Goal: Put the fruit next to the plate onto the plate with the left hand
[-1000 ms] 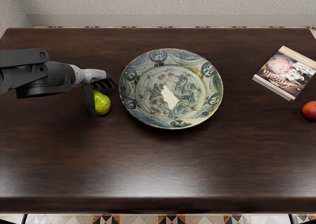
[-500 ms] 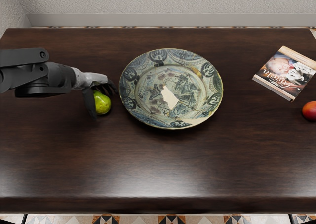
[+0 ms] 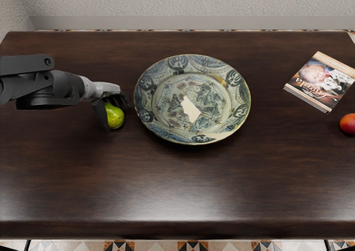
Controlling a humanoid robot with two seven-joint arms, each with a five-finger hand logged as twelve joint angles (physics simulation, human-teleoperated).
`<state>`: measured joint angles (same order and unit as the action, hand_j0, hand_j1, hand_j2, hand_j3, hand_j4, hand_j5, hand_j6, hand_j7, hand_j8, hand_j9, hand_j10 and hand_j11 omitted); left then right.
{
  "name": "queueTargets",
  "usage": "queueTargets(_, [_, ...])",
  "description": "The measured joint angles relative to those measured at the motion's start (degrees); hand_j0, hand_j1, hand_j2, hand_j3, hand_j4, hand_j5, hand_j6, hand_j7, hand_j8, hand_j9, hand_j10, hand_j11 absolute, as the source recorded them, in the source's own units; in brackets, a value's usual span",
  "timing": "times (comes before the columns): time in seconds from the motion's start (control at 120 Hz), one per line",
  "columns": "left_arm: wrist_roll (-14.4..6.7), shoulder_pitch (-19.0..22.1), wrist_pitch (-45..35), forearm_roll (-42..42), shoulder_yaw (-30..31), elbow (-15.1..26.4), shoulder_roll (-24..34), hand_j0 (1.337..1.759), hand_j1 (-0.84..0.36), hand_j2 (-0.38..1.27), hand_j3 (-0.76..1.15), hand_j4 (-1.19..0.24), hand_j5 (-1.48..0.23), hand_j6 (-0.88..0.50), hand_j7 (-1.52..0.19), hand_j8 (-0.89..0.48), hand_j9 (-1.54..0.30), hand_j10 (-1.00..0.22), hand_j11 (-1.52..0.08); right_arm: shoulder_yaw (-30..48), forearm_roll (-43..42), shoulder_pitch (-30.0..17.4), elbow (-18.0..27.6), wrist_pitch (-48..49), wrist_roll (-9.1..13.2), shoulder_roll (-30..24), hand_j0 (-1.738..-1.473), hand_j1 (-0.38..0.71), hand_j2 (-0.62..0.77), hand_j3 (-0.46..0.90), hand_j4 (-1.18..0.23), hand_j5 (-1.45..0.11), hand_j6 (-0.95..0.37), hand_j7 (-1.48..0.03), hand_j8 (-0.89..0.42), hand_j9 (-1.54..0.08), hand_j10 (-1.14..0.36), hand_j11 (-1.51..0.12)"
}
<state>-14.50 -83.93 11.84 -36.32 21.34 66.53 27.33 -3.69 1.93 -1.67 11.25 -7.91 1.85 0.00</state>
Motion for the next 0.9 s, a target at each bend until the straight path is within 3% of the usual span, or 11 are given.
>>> queueTargets(0.583, [0.01,0.18,-0.05,-0.05,1.21,-0.09,-0.35,1.658,-0.20,0.12,0.00,-0.48,-0.59,-0.48,-0.59,-0.43,-0.61,-0.47,-0.61,0.00,0.00,0.00,0.00,0.00,0.00,0.00,-1.658,-0.31,-0.01,0.00,-0.03,-0.04,-0.03,-0.04,-0.03,-0.04,-0.03,-0.04])
queueTargets(0.9, [0.03,0.26,-0.22,-0.43,1.99,-0.16,-0.48,1.654,-0.19,0.19,0.00,-0.52,-0.63,-0.52,-0.64,-0.43,-0.68,-0.49,-0.68,0.00,0.01,0.00,0.00,0.00,0.00,0.00,-1.658,-0.31,-0.01,0.00,-0.03,-0.04,-0.03,-0.04,-0.03,-0.04,-0.03,-0.04])
